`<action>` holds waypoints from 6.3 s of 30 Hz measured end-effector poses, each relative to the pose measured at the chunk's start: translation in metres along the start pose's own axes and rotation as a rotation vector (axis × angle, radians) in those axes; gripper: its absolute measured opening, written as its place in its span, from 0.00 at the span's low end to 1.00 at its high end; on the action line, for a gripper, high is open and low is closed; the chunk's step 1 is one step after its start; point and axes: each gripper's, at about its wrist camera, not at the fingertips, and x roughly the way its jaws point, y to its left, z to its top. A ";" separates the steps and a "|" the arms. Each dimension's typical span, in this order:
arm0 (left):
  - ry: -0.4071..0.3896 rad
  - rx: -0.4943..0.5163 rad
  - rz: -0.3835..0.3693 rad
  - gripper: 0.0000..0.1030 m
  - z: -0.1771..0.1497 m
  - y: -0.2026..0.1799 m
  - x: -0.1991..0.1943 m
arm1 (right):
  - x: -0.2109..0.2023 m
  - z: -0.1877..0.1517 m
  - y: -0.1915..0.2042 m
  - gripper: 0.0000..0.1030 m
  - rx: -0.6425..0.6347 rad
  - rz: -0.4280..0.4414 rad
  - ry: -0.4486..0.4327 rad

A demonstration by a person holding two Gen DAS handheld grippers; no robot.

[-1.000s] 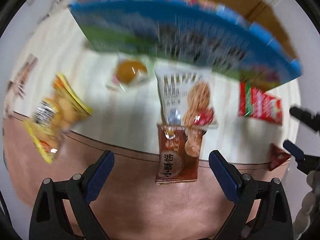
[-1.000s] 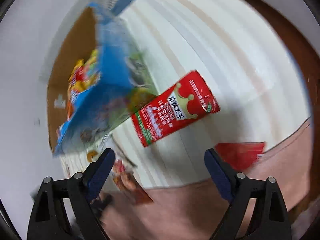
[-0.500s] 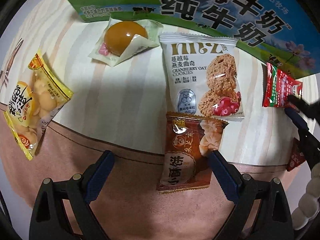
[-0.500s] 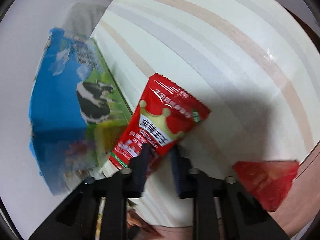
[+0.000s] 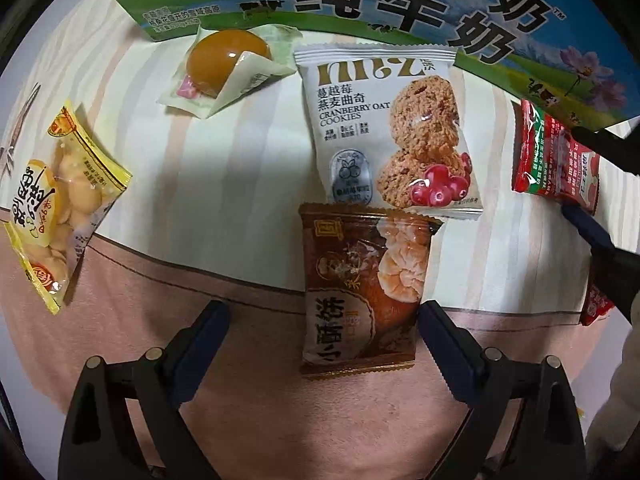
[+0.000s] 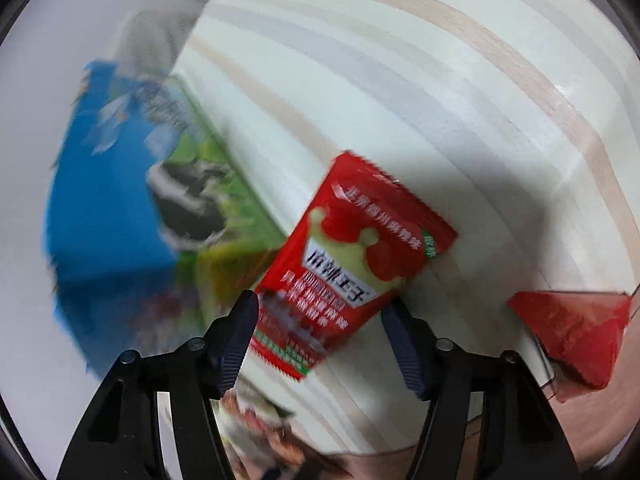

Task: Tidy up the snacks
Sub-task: 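Grasp the brown shrimp cracker bag with the left tool while the right tool grasps the red spicy strip pack, then carry both packs into the box and open both tools to release, then grasp the yellow egg-biscuit bag with the left tool while the right tool grasps the cranberry oat cookie pack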

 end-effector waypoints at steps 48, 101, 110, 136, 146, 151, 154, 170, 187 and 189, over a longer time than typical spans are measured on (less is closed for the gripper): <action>0.121 0.062 -0.130 0.75 -0.023 0.047 0.036 | 0.015 -0.140 0.011 0.83 -0.850 -0.359 0.327; -0.115 0.122 -0.008 0.54 0.281 0.054 -0.130 | 0.012 0.063 0.280 0.46 -0.836 -0.322 0.032; -0.030 0.081 -0.058 0.80 0.302 0.065 -0.097 | 0.071 0.071 0.272 0.79 -0.818 -0.356 0.135; -0.312 0.139 -0.013 0.92 0.219 0.051 -0.152 | -0.015 0.029 0.248 0.90 -0.837 -0.350 0.019; -0.443 0.167 0.002 0.92 0.151 0.052 -0.186 | -0.066 -0.015 0.231 0.90 -0.884 -0.307 -0.086; -0.517 0.172 0.003 0.92 0.117 0.055 -0.209 | -0.102 -0.041 0.223 0.90 -0.912 -0.269 -0.152; -0.554 0.179 -0.003 0.92 0.095 0.055 -0.222 | -0.123 -0.054 0.217 0.90 -0.921 -0.248 -0.186; -0.662 0.152 -0.062 0.92 0.023 0.067 -0.261 | -0.198 -0.111 0.195 0.92 -0.927 -0.149 -0.257; -0.369 -0.083 0.048 1.00 0.010 0.210 -0.140 | -0.013 -0.142 0.143 0.96 -0.848 -0.233 0.113; -0.334 -0.052 0.061 1.00 0.009 0.214 -0.126 | 0.008 -0.146 0.144 0.96 -0.873 -0.264 0.135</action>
